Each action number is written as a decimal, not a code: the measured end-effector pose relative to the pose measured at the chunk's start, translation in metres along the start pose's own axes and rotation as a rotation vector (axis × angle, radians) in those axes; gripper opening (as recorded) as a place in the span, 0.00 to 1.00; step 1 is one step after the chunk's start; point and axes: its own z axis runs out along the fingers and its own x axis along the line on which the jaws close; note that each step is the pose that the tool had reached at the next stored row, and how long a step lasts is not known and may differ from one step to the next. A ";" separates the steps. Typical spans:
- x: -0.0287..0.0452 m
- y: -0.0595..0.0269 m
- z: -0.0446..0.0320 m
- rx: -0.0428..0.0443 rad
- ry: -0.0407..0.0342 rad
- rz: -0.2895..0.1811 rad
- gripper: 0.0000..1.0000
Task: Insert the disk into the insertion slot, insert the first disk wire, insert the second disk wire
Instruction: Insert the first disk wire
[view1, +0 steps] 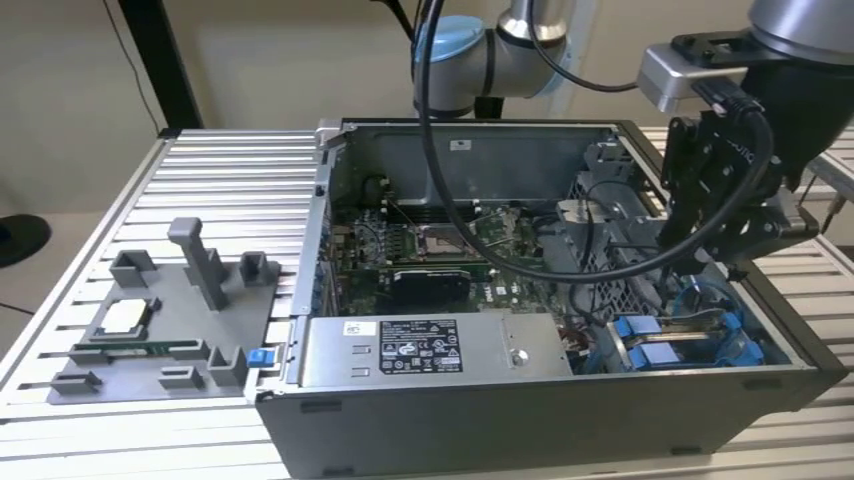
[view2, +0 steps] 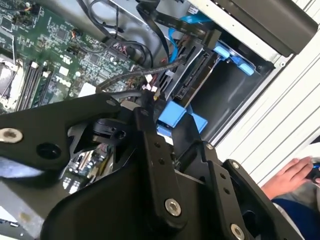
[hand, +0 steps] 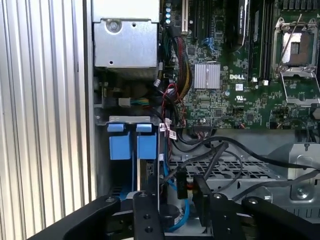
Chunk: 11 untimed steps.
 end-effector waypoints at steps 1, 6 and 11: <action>-0.0002 0.0001 0.0000 0.0005 -0.0019 0.000 1.00; -0.0007 0.0007 0.0000 0.0021 -0.0079 0.000 1.00; -0.0007 0.0010 0.0019 0.0023 -0.0279 0.001 1.00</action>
